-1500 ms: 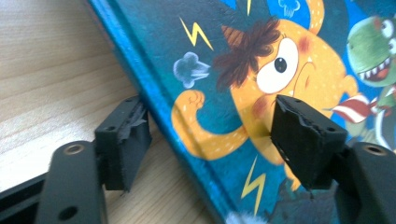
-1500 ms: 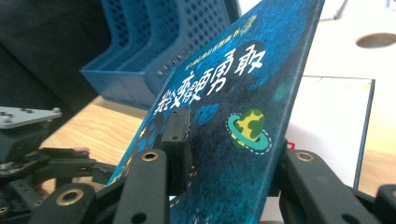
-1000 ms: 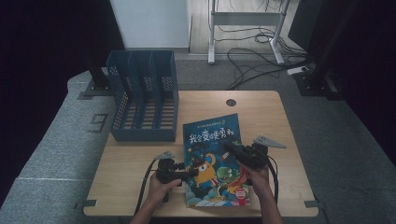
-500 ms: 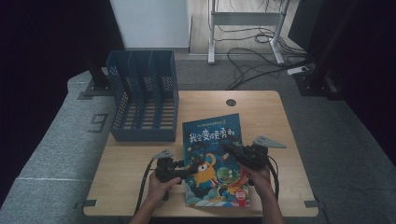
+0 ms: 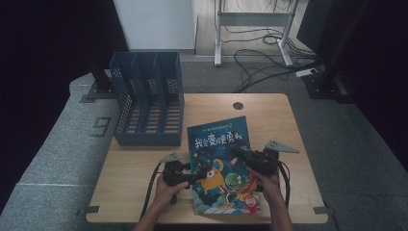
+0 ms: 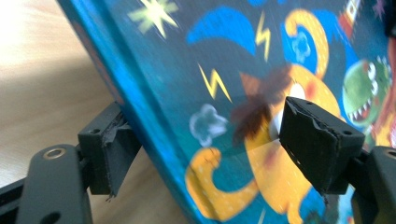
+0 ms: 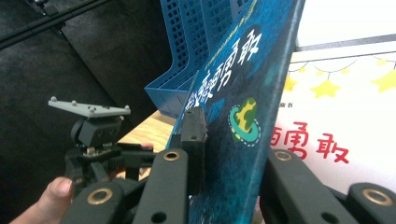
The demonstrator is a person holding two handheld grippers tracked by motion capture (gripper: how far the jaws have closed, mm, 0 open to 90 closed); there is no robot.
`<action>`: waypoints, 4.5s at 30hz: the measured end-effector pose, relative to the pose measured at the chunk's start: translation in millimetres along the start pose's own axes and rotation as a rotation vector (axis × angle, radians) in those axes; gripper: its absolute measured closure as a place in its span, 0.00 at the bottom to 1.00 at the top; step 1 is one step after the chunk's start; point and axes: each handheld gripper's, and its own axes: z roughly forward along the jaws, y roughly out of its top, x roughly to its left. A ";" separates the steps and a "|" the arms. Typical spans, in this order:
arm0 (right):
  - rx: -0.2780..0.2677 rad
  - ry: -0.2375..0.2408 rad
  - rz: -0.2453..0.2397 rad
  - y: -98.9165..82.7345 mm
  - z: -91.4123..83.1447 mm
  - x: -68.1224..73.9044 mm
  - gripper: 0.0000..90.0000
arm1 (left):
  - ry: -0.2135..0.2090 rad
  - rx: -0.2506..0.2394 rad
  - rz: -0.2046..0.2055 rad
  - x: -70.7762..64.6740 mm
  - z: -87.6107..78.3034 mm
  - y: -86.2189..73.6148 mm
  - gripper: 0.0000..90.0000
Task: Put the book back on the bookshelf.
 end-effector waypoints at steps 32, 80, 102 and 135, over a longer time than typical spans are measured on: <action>0.063 -0.082 -0.125 -3.0 0.8 -6.4 0.66 | -0.033 -0.048 -0.040 12.1 4.9 23.8 0.36; 0.170 -0.117 -0.131 -16.6 1.7 -34.0 0.18 | -0.068 -0.136 -0.057 -1.0 -2.5 30.8 0.66; 0.192 -0.269 -0.128 -18.7 8.1 -30.5 0.00 | -0.066 -0.128 0.008 -11.8 -4.9 36.7 0.72; 0.126 -0.264 -0.090 -11.9 4.9 -23.6 0.08 | -0.104 -0.143 0.065 -30.2 -19.0 51.1 0.81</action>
